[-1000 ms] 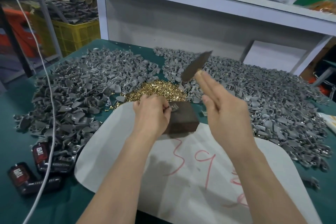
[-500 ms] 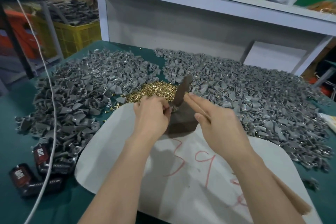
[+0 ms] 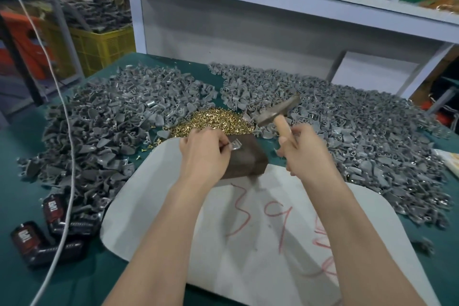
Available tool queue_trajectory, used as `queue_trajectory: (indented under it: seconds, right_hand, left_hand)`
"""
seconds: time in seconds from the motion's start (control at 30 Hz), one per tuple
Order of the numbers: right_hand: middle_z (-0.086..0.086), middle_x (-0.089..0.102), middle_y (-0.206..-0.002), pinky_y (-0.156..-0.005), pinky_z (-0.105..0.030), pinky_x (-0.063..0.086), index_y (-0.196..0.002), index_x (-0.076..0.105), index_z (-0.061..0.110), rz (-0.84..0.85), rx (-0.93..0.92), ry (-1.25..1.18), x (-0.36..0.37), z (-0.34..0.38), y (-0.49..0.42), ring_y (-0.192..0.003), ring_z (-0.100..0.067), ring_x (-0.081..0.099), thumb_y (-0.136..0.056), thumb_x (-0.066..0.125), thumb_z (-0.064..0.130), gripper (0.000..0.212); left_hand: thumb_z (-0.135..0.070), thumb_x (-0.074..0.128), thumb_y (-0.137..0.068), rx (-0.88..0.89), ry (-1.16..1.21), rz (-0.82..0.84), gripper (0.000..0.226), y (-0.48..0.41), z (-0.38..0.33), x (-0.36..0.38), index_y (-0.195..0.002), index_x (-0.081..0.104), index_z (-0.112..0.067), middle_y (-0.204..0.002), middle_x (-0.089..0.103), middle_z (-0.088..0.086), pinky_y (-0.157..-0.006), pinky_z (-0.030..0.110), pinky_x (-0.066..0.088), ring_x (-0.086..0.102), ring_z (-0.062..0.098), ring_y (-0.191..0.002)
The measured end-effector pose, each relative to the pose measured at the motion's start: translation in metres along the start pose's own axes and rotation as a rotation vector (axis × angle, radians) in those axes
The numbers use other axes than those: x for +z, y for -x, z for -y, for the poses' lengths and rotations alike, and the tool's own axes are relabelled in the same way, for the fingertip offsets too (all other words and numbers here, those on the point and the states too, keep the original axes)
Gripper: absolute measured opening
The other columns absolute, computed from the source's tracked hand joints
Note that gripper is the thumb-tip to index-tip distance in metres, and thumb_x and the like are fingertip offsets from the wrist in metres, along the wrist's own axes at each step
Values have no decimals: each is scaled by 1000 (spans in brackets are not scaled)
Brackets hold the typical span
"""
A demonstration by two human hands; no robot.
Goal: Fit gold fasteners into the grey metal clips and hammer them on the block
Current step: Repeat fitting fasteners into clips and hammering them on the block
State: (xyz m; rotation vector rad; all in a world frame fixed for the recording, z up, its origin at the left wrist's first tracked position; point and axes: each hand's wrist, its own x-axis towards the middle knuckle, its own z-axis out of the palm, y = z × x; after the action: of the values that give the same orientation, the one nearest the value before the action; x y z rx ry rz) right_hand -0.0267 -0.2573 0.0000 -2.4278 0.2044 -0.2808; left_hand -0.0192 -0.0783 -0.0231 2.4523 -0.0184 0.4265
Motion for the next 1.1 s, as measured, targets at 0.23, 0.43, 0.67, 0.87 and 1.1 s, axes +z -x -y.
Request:
queue_trajectory:
  seconds: [0.23,0.43,0.67,0.87,1.1]
  right_hand:
    - [-8,62,-83,-61,-29,41,-103,64,11,153,103,330,16,-19,-17,-72,-26,57,-95,48,23,22]
    - [1,63,-104,-82,-27,45,-124,59,27,66,-224,47,15,8,-8,-90,-14,59,-92,56,38,34]
    - [5,63,-110,-72,-24,53,-122,56,24,-159,-61,-278,12,37,-44,-95,-13,63,-91,60,24,31]
    - [-13,34,-149,-112,-46,30,-149,23,30,17,-190,139,53,68,-45,-134,-31,38,-92,58,32,67]
    - [-11,63,-116,-94,-39,43,-115,61,16,412,-631,397,139,137,-21,-109,-27,58,-99,43,29,28]
  left_hand:
    - [-26,58,-92,-10,24,-1,9,0,-2,-1,-90,67,-28,-88,52,-12,-81,32,22,45,20,-104]
    - [-26,57,-92,25,96,-12,10,1,-5,-1,-91,66,-30,-86,49,-15,-80,31,23,44,19,-101]
    - [-22,56,-93,-64,438,-250,24,-3,-4,-9,-116,63,-21,-113,55,-5,-101,36,38,51,15,-110]
    - [-10,50,-92,-359,900,-630,23,-10,10,-23,-103,52,-29,-117,52,2,-90,29,45,54,11,-100]
    - [-2,47,-89,-314,883,-882,26,-12,19,-29,-105,51,-23,-113,51,4,-85,16,41,50,10,-94]
